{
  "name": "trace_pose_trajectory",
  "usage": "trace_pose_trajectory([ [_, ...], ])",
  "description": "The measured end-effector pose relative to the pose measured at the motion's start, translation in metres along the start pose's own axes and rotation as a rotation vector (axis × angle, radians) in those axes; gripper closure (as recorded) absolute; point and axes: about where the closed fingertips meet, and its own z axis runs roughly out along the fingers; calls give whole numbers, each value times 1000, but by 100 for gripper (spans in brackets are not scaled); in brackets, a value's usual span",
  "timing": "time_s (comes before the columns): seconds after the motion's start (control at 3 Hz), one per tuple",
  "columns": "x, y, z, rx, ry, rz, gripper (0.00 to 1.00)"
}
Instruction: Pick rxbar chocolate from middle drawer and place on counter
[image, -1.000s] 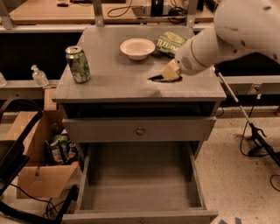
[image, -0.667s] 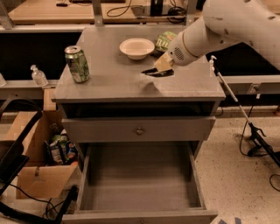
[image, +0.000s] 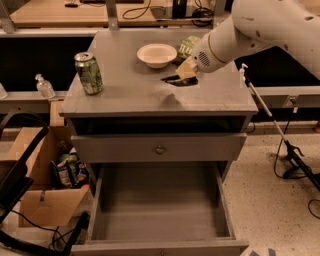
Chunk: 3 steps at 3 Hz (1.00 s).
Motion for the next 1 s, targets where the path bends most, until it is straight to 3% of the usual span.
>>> trace_pose_trajectory([
  [0.67, -2, 3, 2, -5, 0, -4, 12],
  [1.0, -3, 4, 2, -6, 0, -6, 0],
])
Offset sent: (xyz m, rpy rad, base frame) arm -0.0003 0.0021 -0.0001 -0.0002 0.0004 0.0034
